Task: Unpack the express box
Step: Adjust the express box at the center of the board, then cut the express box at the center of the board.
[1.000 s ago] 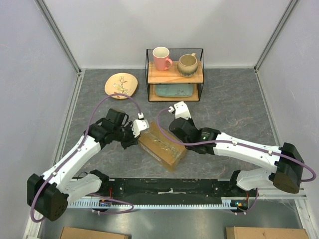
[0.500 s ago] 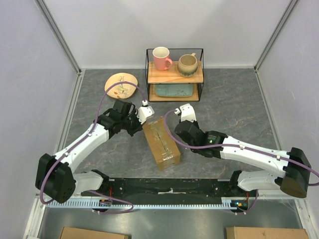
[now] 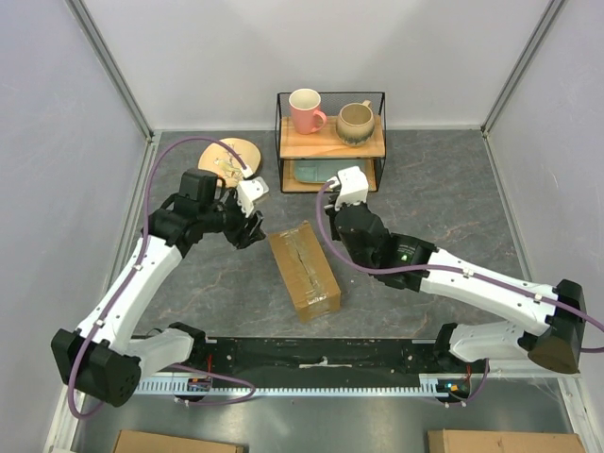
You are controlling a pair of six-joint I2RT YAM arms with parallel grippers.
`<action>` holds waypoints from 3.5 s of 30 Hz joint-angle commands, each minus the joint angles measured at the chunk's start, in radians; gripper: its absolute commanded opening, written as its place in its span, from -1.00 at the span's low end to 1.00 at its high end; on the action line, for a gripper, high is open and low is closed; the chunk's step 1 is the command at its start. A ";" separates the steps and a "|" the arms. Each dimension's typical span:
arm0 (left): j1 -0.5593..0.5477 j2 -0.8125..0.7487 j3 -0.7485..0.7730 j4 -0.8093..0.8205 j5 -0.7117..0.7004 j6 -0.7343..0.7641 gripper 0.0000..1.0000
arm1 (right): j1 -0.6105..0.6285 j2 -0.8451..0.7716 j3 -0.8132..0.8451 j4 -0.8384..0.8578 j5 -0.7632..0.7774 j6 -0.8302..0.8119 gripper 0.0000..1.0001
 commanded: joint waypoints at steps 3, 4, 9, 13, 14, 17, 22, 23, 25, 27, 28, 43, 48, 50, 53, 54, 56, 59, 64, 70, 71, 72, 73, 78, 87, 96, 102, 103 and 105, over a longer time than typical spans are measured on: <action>-0.001 0.115 0.031 0.071 0.103 -0.117 0.20 | 0.041 0.039 -0.012 0.333 -0.039 -0.089 -1.00; 0.000 0.130 0.028 0.096 0.108 -0.120 0.19 | 0.061 0.039 -0.028 0.371 -0.038 -0.103 -1.00; 0.003 0.205 0.012 0.140 0.096 -0.125 0.15 | 0.104 0.051 -0.118 0.601 -0.043 -0.159 -0.99; 0.005 0.215 -0.005 0.180 0.099 -0.129 0.14 | 0.116 0.086 -0.137 0.663 -0.062 -0.160 -1.00; 0.005 0.218 -0.003 0.182 0.103 -0.131 0.13 | 0.118 0.094 -0.144 0.683 -0.069 -0.161 -1.00; 0.006 0.235 -0.005 0.191 0.119 -0.134 0.08 | 0.124 0.124 -0.155 0.713 -0.070 -0.155 -1.00; 0.006 0.250 -0.024 0.197 0.128 -0.126 -0.06 | 0.124 0.178 -0.183 0.775 -0.052 -0.155 -1.00; 0.006 0.252 -0.031 0.197 0.129 -0.120 -0.09 | 0.124 0.186 -0.190 0.798 -0.050 -0.155 -1.00; 0.008 0.250 -0.044 0.200 0.132 -0.115 -0.17 | 0.125 0.207 -0.204 0.828 -0.049 -0.155 -0.99; 0.011 0.252 -0.054 0.200 0.137 -0.114 -0.21 | 0.124 0.229 -0.210 0.847 -0.036 -0.155 -0.99; 0.011 0.250 -0.060 0.200 0.137 -0.109 -0.22 | 0.124 0.233 -0.218 0.865 -0.027 -0.156 -0.99; 0.017 0.233 -0.100 0.200 0.134 -0.091 -0.30 | 0.122 0.299 -0.241 0.956 -0.027 -0.173 -0.99; 0.019 0.230 -0.101 0.200 0.129 -0.088 -0.32 | 0.122 0.310 -0.244 0.951 -0.029 -0.175 -1.00; 0.019 0.227 -0.103 0.200 0.128 -0.088 -0.33 | 0.121 0.309 -0.247 0.944 -0.027 -0.173 -1.00; 0.019 0.227 -0.104 0.200 0.123 -0.085 -0.35 | 0.122 0.301 -0.259 0.928 -0.030 -0.173 -0.99; 0.019 0.227 -0.104 0.200 0.125 -0.085 -0.35 | 0.121 0.298 -0.262 0.925 -0.032 -0.172 -0.99; 0.019 0.227 -0.104 0.200 0.126 -0.085 -0.36 | 0.122 0.290 -0.273 0.913 -0.032 -0.172 -1.00; 0.019 0.227 -0.106 0.200 0.128 -0.088 -0.37 | 0.121 0.279 -0.290 0.898 -0.039 -0.167 -0.99; 0.019 0.225 -0.107 0.199 0.129 -0.089 -0.38 | 0.121 0.273 -0.299 0.872 -0.047 -0.166 -0.99; 0.019 0.227 -0.109 0.199 0.129 -0.089 -0.40 | 0.121 0.279 -0.299 0.841 -0.075 -0.153 -1.00; 0.017 0.228 -0.106 0.199 0.129 -0.091 -0.40 | 0.122 0.282 -0.301 0.838 -0.079 -0.147 -1.00; 0.019 0.230 -0.104 0.199 0.129 -0.094 -0.41 | 0.121 0.281 -0.301 0.830 -0.085 -0.143 -0.99; 0.019 0.229 -0.103 0.199 0.128 -0.095 -0.41 | 0.121 0.281 -0.299 0.826 -0.089 -0.132 -0.99; 0.019 0.236 -0.098 0.199 0.113 -0.103 -0.48 | 0.124 0.252 -0.305 0.764 -0.099 -0.100 -0.99; 0.013 0.252 -0.097 0.206 0.079 -0.129 -0.96 | 0.184 0.193 -0.290 0.587 -0.021 -0.026 -1.00; -0.009 0.245 -0.103 0.206 0.019 -0.134 -0.96 | 0.236 0.187 -0.206 0.375 0.055 0.092 -1.00; -0.020 0.241 -0.110 0.205 -0.024 -0.140 -0.96 | 0.291 0.186 -0.167 0.273 0.089 0.178 -1.00; -0.021 0.238 -0.112 0.205 -0.030 -0.138 -0.96 | 0.300 0.178 -0.166 0.243 0.103 0.184 -0.99; -0.023 0.241 -0.112 0.205 -0.050 -0.140 -0.96 | 0.329 0.167 -0.163 0.212 0.114 0.206 -0.99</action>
